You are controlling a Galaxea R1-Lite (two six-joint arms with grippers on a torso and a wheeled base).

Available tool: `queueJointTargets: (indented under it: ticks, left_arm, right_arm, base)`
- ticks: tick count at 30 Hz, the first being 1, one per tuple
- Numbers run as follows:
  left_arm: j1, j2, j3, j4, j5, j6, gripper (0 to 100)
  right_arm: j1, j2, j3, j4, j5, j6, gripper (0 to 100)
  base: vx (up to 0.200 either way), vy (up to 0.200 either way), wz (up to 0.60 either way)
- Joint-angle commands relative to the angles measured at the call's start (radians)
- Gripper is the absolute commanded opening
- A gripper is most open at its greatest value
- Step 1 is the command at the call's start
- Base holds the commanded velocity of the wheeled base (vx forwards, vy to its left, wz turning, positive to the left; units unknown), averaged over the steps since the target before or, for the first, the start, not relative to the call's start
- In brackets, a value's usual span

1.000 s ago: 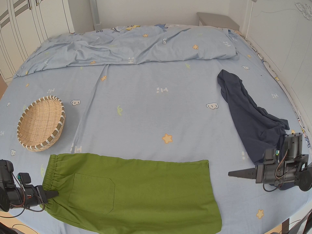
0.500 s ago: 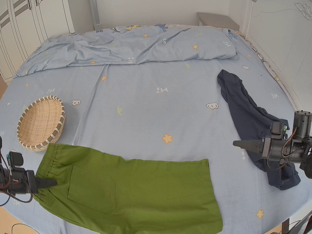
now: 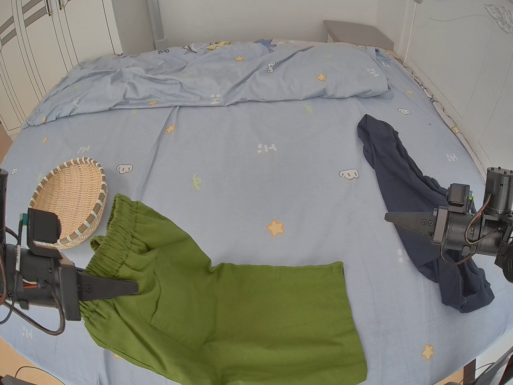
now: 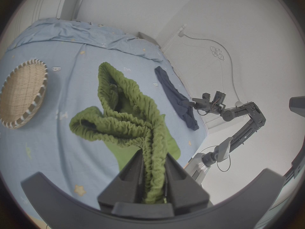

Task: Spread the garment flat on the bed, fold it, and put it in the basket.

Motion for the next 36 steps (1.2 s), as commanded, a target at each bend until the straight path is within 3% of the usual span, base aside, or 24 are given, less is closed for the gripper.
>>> queueJointTargets:
  ticks: [1,13,20,28,36]
  left_arm:
    - [-0.210,0.139,-0.026,-0.124,0.098,-0.108,0]
    - [-0.456,0.294,-0.092,-0.208,0.198,-0.160,0]
    - [-0.546,0.377,-0.089,-0.299,0.258,-0.166,0]
    - [-0.571,0.452,-0.092,-0.326,0.270,-0.176,0]
    - [-0.623,0.510,-0.080,-0.497,0.278,-0.254,0]
  right_arm:
    - [-0.003,-0.003,-0.008,0.003,0.000,0.000,100]
    - [-0.001,0.004,-0.007,0.003,-0.001,0.000,100]
    - [0.001,0.009,-0.007,0.003,-0.001,0.000,100]
    - [0.010,0.011,0.001,0.003,-0.001,0.000,100]
    - [0.011,0.021,0.003,0.001,-0.003,0.000,100]
  base:
    - [0.000,0.000,0.00]
    - [0.000,0.000,0.00]
    - [0.000,0.000,0.00]
    - [0.000,0.000,0.00]
    - [0.000,0.000,0.00]
